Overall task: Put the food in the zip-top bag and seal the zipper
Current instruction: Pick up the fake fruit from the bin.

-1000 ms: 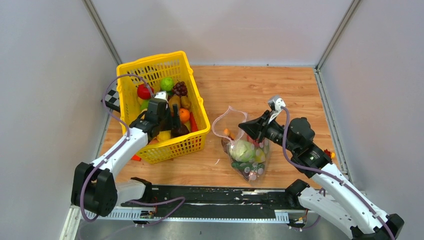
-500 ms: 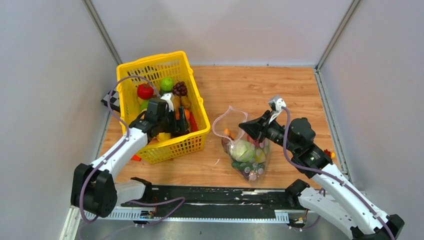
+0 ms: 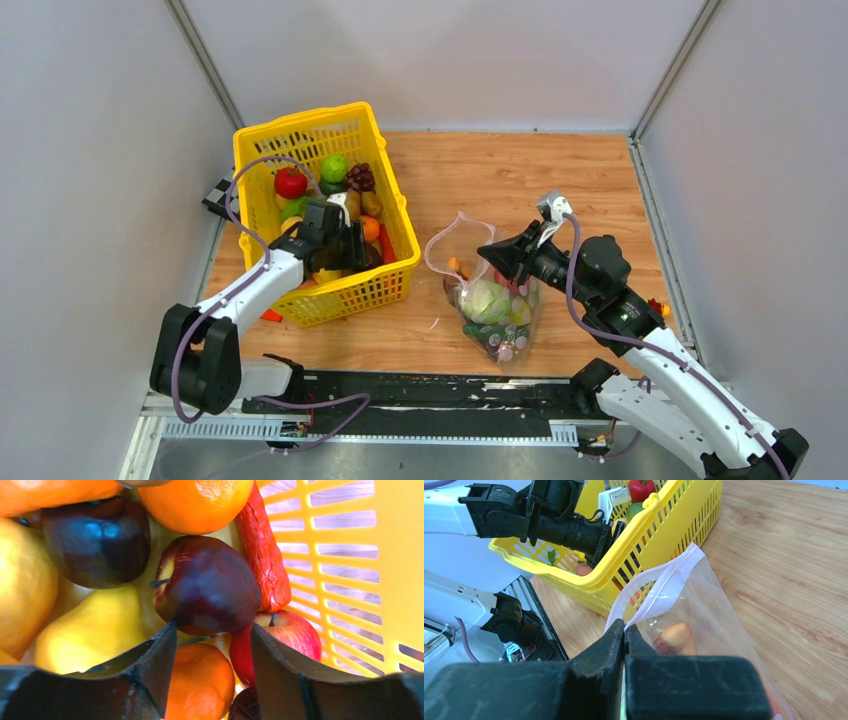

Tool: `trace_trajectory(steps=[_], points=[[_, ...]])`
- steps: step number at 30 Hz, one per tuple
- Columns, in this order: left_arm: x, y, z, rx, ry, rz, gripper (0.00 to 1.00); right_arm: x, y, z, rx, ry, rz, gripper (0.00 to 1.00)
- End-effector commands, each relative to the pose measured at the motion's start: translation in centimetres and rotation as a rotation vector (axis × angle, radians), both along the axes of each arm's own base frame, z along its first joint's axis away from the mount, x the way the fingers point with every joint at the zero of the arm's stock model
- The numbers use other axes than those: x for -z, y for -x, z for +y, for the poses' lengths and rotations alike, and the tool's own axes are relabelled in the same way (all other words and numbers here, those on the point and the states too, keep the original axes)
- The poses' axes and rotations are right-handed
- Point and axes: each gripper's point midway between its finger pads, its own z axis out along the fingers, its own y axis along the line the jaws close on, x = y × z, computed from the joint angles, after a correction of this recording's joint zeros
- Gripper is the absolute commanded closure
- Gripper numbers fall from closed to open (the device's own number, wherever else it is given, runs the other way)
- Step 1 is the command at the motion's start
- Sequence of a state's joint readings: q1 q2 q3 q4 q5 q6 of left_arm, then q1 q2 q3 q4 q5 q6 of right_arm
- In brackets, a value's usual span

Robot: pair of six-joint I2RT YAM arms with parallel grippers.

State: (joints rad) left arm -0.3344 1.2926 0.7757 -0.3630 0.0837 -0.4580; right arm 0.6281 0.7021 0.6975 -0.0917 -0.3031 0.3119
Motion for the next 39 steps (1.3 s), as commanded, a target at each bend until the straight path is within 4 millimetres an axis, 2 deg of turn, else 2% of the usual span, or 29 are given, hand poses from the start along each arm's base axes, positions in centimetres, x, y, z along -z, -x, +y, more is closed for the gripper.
trace_trajectory(steps=[1,5,10,11,13,14,18,23,28,29,31,34,36,39], points=[[-1.0,-0.6,-0.1,-0.016,-0.001,-0.056,0.44,-2.0,-0.2,0.0,0.007,-0.04,-0.062,0.98],[-2.9,-0.9,0.5,-0.043,-0.004,-0.125,0.6,-1.9,-0.2,0.0,0.008,-0.04,-0.061,0.98],[-5.3,-0.8,1.1,-0.073,0.01,-0.209,0.64,-2.0,-0.2,0.0,0.009,-0.041,-0.064,0.98],[-5.7,-0.8,1.4,-0.085,0.008,-0.228,0.63,-2.0,-0.2,0.0,0.009,-0.041,-0.064,0.98],[-5.8,-0.9,1.5,-0.092,0.005,-0.241,0.39,-2.0,-0.2,0.0,0.009,-0.039,-0.065,0.98],[-5.7,-1.0,1.6,-0.092,0.002,-0.241,0.34,-2.0,-0.2,0.0,0.009,-0.039,-0.065,0.98],[-3.8,-1.8,1.2,-0.06,-0.032,-0.187,0.25,-1.9,-0.2,-0.1,0.012,-0.037,-0.064,0.98],[-0.1,-2.6,1.0,-0.068,-0.096,-0.1,0.25,-1.7,-0.4,0.1,0.01,-0.035,-0.056,0.98],[1.9,-2.9,1.2,-0.095,-0.151,-0.066,0.23,-1.7,-0.4,0.2,0.009,-0.034,-0.056,0.98],[1.9,-3.0,1.1,-0.097,-0.146,-0.072,0.25,-1.7,-0.4,0.2,0.006,-0.034,-0.058,0.98],[1.5,-3.4,0.7,-0.094,-0.128,-0.097,0.42,-1.7,-0.4,0.2,0.006,-0.033,-0.058,0.98],[0.8,-3.6,0.5,-0.093,-0.12,-0.124,0.57,-1.7,-0.5,0.1,0.014,-0.029,-0.062,0.98],[-0.1,-3.5,0.5,-0.088,-0.109,-0.143,0.63,-1.6,-0.5,0.1,0.015,-0.025,-0.062,0.98],[-1.5,-3.2,0.7,-0.091,-0.096,-0.187,0.66,-1.6,-0.6,0.0,0.02,-0.022,-0.063,0.98]])
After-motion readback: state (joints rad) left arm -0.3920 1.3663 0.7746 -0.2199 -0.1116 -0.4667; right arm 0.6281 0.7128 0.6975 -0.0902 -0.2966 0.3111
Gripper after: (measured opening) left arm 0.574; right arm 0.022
